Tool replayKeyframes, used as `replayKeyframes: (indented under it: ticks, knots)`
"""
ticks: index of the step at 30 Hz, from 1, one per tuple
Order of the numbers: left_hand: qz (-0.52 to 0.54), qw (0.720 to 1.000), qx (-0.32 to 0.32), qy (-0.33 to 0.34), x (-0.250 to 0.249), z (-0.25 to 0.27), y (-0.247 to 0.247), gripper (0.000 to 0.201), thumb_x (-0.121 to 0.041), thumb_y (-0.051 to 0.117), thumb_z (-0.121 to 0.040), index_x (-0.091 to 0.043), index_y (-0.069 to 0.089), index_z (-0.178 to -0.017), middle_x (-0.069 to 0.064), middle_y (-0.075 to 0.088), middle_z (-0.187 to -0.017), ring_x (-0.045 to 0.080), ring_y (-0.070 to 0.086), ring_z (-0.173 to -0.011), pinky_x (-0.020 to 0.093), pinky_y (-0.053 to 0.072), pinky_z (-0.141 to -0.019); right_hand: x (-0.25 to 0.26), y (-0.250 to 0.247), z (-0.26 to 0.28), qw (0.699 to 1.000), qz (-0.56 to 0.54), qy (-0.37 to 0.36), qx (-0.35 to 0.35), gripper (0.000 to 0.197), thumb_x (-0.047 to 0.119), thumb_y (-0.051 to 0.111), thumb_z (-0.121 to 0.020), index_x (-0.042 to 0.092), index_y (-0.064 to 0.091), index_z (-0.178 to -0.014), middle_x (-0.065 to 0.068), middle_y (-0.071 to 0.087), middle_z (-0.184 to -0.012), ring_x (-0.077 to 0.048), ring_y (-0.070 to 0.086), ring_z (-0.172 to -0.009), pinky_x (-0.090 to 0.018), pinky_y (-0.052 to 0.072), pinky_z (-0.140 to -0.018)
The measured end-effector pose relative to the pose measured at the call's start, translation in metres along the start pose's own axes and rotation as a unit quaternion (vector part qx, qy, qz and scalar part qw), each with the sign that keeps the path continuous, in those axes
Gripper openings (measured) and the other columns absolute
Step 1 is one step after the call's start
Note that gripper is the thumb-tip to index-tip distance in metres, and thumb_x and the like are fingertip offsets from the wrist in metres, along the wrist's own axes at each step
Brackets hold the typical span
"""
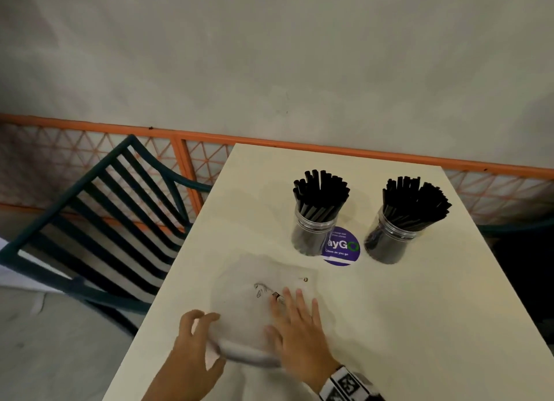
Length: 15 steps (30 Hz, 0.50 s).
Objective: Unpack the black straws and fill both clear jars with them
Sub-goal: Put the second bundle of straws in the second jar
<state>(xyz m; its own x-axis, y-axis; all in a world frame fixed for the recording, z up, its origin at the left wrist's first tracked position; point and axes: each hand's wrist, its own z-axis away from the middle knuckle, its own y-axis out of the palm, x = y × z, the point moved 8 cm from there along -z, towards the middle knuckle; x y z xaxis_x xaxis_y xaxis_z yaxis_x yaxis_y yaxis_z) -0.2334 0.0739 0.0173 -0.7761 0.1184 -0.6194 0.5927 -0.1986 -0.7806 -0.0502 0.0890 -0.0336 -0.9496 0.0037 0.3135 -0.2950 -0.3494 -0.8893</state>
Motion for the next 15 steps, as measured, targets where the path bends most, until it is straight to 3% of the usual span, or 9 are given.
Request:
replayKeyframes:
  ticks: [2,4,6,7,9,11,13,15]
  knots:
    - [-0.050,0.998,-0.002,0.042,-0.016,0.000,0.005,0.065,-0.045,0.054,-0.068,-0.040,0.034,-0.130,-0.003,0.032,-0.139,0.021,0.038,-0.129,0.038,0.036,-0.106,-0.001,0.022,-0.011,0.999,0.041,-0.017,-0.005,0.061,0.047,0.002,-0.094,0.031,0.055,-0.120,-0.002,0.068,-0.119,-0.026,0.064,-0.109,-0.044,-0.003,-0.111]
    - [-0.146,0.984,-0.011,0.105,-0.041,-0.006,0.018,0.059,-0.052,0.041,-0.080,-0.030,0.036,-0.135,-0.004,0.039,-0.142,0.024,0.031,-0.135,0.034,0.026,-0.110,-0.001,0.031,-0.013,0.999,0.046,-0.016,0.005,0.051,0.051,0.020,-0.093,0.027,0.057,-0.119,-0.003,0.068,-0.117,-0.026,0.065,-0.108,-0.046,-0.004,-0.111]
    - [-0.226,0.965,0.024,0.134,-0.049,-0.017,0.047,0.059,-0.054,0.032,-0.087,-0.020,0.038,-0.135,0.000,0.034,-0.147,0.027,0.020,-0.139,0.031,0.008,-0.113,-0.003,0.041,-0.014,0.999,0.035,-0.008,0.038,0.059,0.057,0.042,-0.075,0.025,0.047,-0.124,-0.004,0.067,-0.120,-0.025,0.063,-0.111,-0.047,-0.002,-0.109]
    - [-0.247,0.959,0.040,0.130,-0.044,-0.025,0.060,0.066,-0.055,0.034,-0.084,-0.017,0.034,-0.138,0.003,0.022,-0.154,0.027,0.008,-0.142,0.032,0.001,-0.113,-0.004,0.044,-0.016,0.998,0.036,-0.007,0.046,0.062,0.056,0.043,-0.071,0.024,0.045,-0.125,-0.004,0.066,-0.121,-0.025,0.062,-0.112,-0.047,0.000,-0.108]
    - [-0.249,0.958,0.092,0.107,-0.019,-0.035,0.084,0.081,-0.059,0.035,-0.078,-0.015,0.019,-0.144,0.004,-0.008,-0.158,0.023,-0.012,-0.144,0.033,-0.007,-0.115,-0.005,0.042,-0.015,0.999,0.043,-0.022,0.024,0.053,0.051,0.035,-0.079,0.025,0.049,-0.123,-0.003,0.067,-0.121,-0.024,0.060,-0.114,-0.045,0.002,-0.108]
    - [-0.250,0.958,0.107,0.093,0.006,-0.038,0.094,0.074,-0.064,0.024,-0.085,-0.015,0.028,-0.140,0.001,-0.017,-0.156,0.019,-0.018,-0.142,0.030,-0.009,-0.114,-0.006,0.046,-0.015,0.998,0.036,-0.034,0.036,0.049,0.047,0.020,-0.094,0.027,0.056,-0.120,-0.001,0.066,-0.122,-0.023,0.053,-0.119,-0.044,0.003,-0.109]
    - [-0.233,0.958,0.156,0.067,0.022,-0.038,0.101,0.072,-0.067,0.017,-0.086,-0.014,0.039,-0.130,0.003,-0.008,-0.158,0.017,-0.016,-0.143,0.026,-0.006,-0.114,-0.011,0.043,-0.015,0.998,0.035,-0.040,0.040,0.058,0.049,0.008,-0.095,0.031,0.056,-0.122,0.003,0.062,-0.127,-0.020,0.052,-0.122,-0.041,0.002,-0.109]
    - [-0.217,0.962,0.158,0.042,0.025,-0.036,0.100,0.072,-0.069,0.017,-0.085,-0.015,0.042,-0.126,0.011,0.031,-0.150,0.023,0.003,-0.143,0.023,-0.002,-0.112,-0.012,0.031,-0.009,0.995,-0.011,-0.090,0.038,0.063,0.058,0.009,-0.092,0.029,0.051,-0.129,0.005,0.050,-0.140,-0.018,0.041,-0.133,-0.032,-0.005,-0.111]
